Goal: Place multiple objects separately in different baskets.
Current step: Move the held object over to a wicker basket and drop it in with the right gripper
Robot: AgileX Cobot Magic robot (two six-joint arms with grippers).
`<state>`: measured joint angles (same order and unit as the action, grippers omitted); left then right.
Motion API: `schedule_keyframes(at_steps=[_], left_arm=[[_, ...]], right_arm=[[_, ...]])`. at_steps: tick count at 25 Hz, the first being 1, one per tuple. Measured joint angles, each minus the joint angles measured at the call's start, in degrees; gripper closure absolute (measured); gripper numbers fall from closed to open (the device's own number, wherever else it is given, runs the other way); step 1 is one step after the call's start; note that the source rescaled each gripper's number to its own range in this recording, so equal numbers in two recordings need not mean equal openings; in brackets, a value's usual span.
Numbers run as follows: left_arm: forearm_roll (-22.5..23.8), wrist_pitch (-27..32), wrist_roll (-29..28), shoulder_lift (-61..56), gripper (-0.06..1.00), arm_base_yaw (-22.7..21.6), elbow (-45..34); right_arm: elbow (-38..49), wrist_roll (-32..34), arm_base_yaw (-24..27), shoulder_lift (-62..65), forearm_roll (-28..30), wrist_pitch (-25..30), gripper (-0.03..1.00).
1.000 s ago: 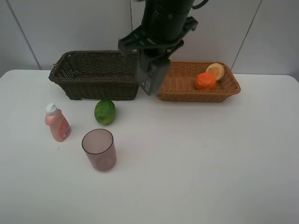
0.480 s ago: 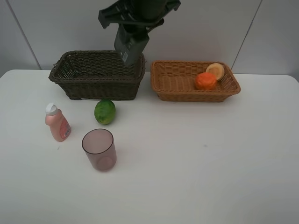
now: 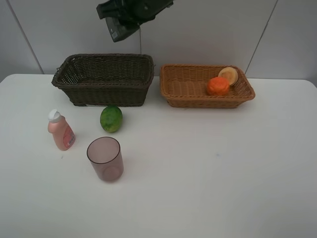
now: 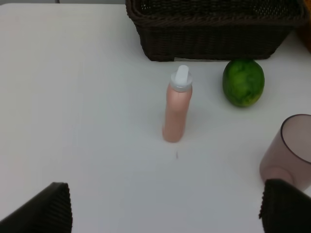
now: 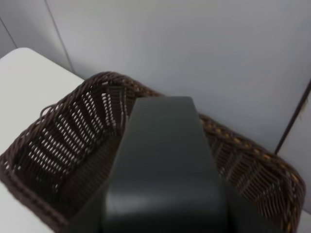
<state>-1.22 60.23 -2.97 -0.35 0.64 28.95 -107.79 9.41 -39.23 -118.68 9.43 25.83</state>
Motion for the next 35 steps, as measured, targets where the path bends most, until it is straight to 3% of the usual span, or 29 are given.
schedule_keyframes(at_steps=[6, 14, 21, 31, 33, 35], left_arm=[[0.0, 0.0, 0.0, 0.0, -0.06, 0.0, 0.0], [0.0, 0.0, 0.0, 0.0, -0.06, 0.0, 0.0], [0.0, 0.0, 0.0, 0.0, -0.06, 0.0, 0.0], [0.0, 0.0, 0.0, 0.0, -0.06, 0.0, 0.0], [0.0, 0.0, 0.0, 0.0, -0.06, 0.0, 0.0], [0.0, 0.0, 0.0, 0.0, -0.06, 0.0, 0.0]], right_arm=[[0.0, 0.0, 1.6, -5.1, 0.4, -10.2, 0.97], [0.0, 0.0, 2.0, -10.8, 1.5, -16.6, 0.97], [0.0, 0.0, 2.3, -13.9, 1.5, -20.1, 0.97], [0.0, 0.0, 2.7, -14.7, 1.5, -20.4, 0.96], [0.0, 0.0, 2.7, -14.7, 1.5, -21.2, 0.77], [-0.1, 0.0, 2.7, -14.7, 1.5, -22.7, 0.42]])
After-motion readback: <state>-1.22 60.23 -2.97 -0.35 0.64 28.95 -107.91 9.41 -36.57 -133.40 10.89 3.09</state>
